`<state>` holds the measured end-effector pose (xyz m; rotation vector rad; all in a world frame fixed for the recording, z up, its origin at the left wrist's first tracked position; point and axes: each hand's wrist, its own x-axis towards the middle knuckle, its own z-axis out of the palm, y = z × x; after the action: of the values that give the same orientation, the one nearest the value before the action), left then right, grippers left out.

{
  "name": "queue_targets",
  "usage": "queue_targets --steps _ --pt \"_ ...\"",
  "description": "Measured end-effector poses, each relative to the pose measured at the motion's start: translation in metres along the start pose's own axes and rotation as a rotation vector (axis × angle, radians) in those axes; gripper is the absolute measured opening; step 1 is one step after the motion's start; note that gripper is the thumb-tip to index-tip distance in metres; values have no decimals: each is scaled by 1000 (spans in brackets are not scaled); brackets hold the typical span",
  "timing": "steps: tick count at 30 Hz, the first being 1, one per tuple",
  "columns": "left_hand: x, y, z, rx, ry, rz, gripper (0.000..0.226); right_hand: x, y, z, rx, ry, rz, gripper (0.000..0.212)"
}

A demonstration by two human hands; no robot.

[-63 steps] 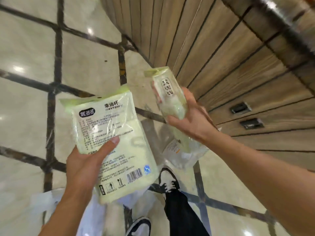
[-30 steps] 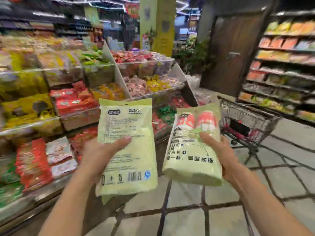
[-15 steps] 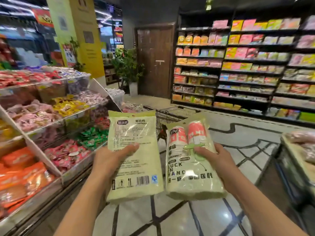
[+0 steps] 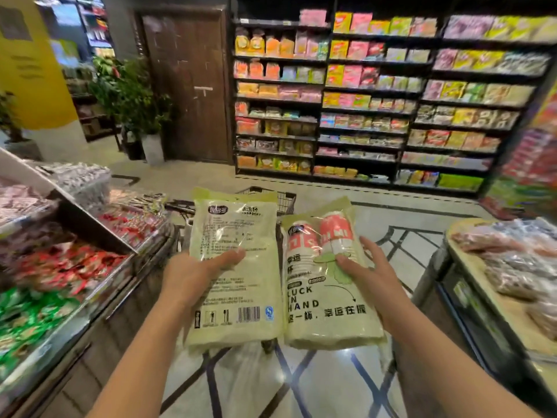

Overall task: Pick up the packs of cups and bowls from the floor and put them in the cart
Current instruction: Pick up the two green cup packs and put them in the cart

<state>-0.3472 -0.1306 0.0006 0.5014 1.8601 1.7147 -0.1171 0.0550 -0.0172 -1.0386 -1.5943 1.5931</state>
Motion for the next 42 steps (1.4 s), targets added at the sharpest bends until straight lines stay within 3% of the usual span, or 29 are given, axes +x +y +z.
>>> queue_targets --steps 9,12,15,24,27,31,35,42 --pt "172 12 74 63 -37 -24 46 181 -1 -17 21 98 -10 81" --pt "237 12 105 96 -26 -28 55 263 4 -30 28 89 -38 63" --pt "302 12 139 91 5 -42 58 347 5 -42 48 82 -45 66" --pt "455 11 214 90 132 -175 63 561 1 -49 78 -18 0 53" --pt "497 6 229 106 154 -174 52 621 9 -36 73 -67 27 59" --pt "563 -10 246 93 203 -255 61 698 30 -8 68 -122 67 63" --pt "634 -32 259 50 291 -303 55 777 50 23 14 -202 95 61" --pt "721 -81 254 100 514 -454 118 899 72 77 -96 -371 124 52"
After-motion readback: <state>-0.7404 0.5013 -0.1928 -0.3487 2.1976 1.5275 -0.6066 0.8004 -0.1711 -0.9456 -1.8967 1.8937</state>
